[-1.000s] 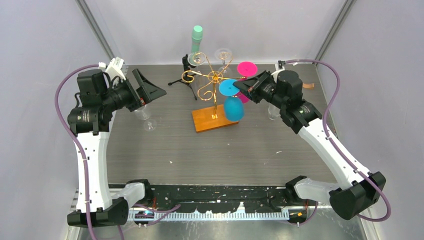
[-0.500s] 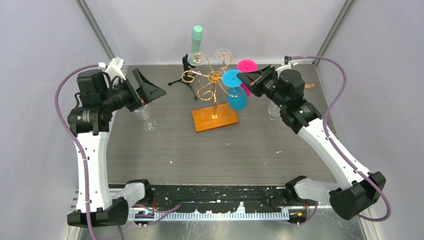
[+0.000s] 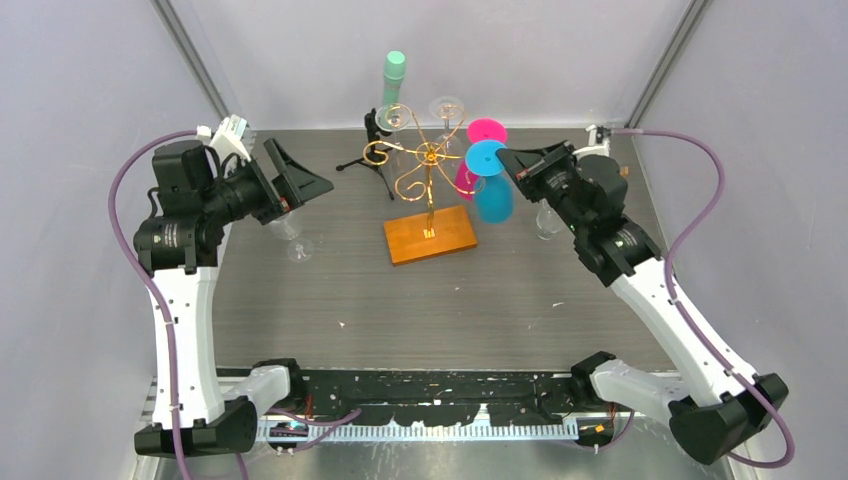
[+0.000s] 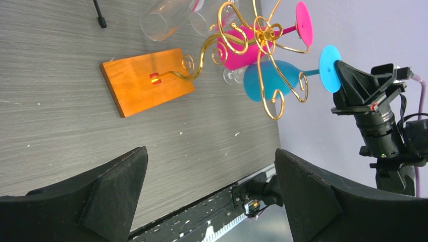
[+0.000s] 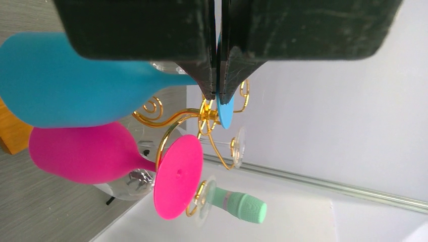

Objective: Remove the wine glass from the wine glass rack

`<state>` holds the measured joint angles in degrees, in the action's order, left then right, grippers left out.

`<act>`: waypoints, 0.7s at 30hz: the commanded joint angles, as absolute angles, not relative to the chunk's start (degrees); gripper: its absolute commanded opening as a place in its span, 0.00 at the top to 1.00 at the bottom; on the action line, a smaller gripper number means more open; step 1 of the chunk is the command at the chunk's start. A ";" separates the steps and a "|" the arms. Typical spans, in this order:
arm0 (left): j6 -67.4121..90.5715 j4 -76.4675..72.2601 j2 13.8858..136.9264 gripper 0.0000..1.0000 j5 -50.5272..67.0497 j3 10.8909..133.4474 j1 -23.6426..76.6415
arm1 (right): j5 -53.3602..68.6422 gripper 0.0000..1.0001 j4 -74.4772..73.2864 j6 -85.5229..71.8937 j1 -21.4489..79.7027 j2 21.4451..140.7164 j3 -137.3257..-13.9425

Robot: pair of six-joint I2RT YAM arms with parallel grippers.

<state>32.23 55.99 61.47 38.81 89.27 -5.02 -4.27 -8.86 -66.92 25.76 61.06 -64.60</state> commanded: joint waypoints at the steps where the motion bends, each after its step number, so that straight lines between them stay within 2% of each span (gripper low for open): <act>1: 33.85 52.81 60.28 0.00 42.44 90.08 -5.27 | -8.16 1.00 -10.36 -70.21 25.75 56.87 -64.89; 15: 43.35 39.85 56.56 0.00 53.12 83.22 -5.07 | -5.51 1.00 -21.10 -73.73 25.69 48.39 -64.50; 21: 51.72 28.46 55.01 0.00 56.15 75.22 -0.78 | -1.10 1.00 -18.61 -66.36 25.75 46.36 -67.46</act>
<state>45.23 38.57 55.66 51.92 78.32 -3.68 -4.36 -21.58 -70.83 25.76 47.59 -64.16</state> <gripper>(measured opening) 0.994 0.036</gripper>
